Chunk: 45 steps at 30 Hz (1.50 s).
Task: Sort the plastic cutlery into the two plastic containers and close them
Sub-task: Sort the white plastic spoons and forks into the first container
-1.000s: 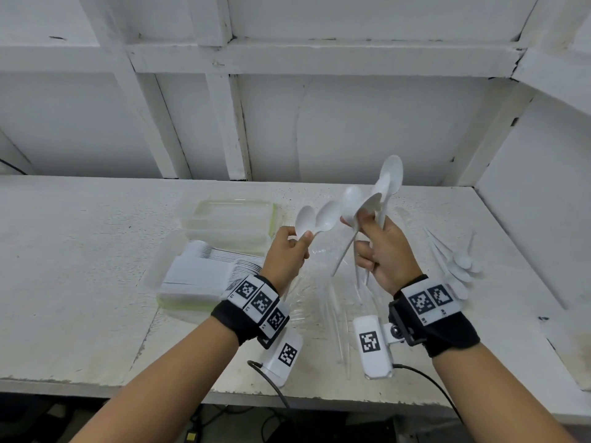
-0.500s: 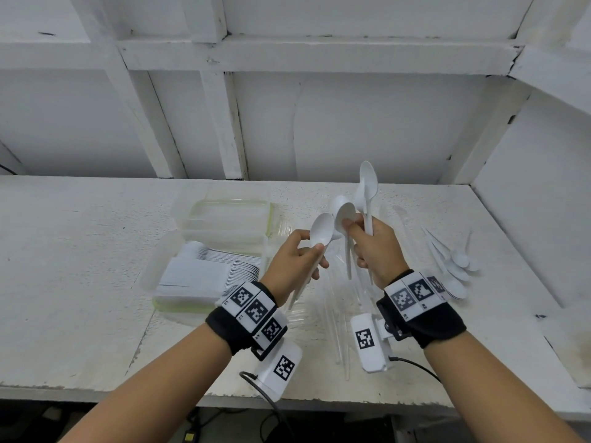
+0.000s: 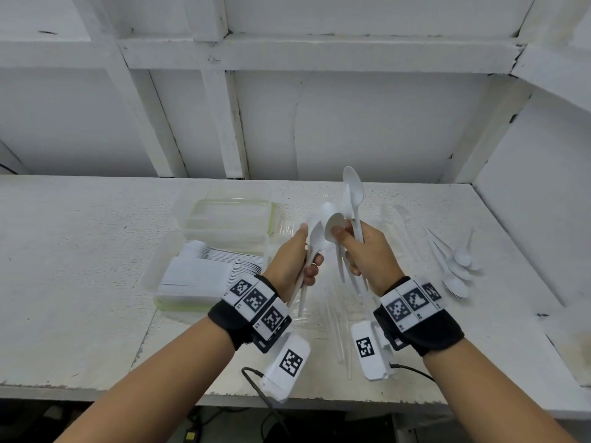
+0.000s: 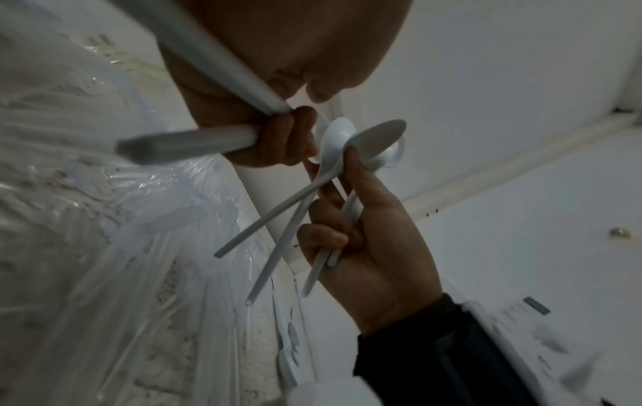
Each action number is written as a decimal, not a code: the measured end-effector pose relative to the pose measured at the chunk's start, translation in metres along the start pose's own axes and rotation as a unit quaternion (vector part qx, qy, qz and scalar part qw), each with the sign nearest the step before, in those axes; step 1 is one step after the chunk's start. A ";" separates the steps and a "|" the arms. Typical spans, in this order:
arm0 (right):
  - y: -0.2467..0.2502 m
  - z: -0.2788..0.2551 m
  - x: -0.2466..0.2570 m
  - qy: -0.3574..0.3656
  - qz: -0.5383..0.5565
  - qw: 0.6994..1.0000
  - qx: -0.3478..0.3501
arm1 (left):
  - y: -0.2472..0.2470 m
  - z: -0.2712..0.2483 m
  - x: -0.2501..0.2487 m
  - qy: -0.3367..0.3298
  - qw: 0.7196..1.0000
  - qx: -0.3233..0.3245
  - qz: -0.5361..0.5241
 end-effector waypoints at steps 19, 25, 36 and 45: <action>-0.016 -0.006 -0.011 -0.005 0.056 0.989 -0.140 | -0.016 -0.001 0.006 -0.116 0.987 -0.029 0.111; -0.021 -0.008 -0.007 0.009 0.027 0.994 -0.109 | -0.015 -0.004 0.002 -0.159 0.977 -0.059 0.130; -0.014 -0.017 -0.003 0.003 -0.016 0.998 -0.055 | 0.000 0.000 0.007 -0.113 0.990 -0.065 0.052; -0.017 -0.018 0.003 0.029 -0.018 0.993 -0.109 | -0.009 0.000 0.011 -0.091 0.978 -0.013 0.187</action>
Point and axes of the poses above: each hand's wrist, its own z-axis towards the middle knuckle, its own y-axis out of the back of the hand, x = y × z, the point moved 3 cm from there along z, towards the middle knuckle, and after that the axes turned 3 degrees about x, right-handed, at the moved point
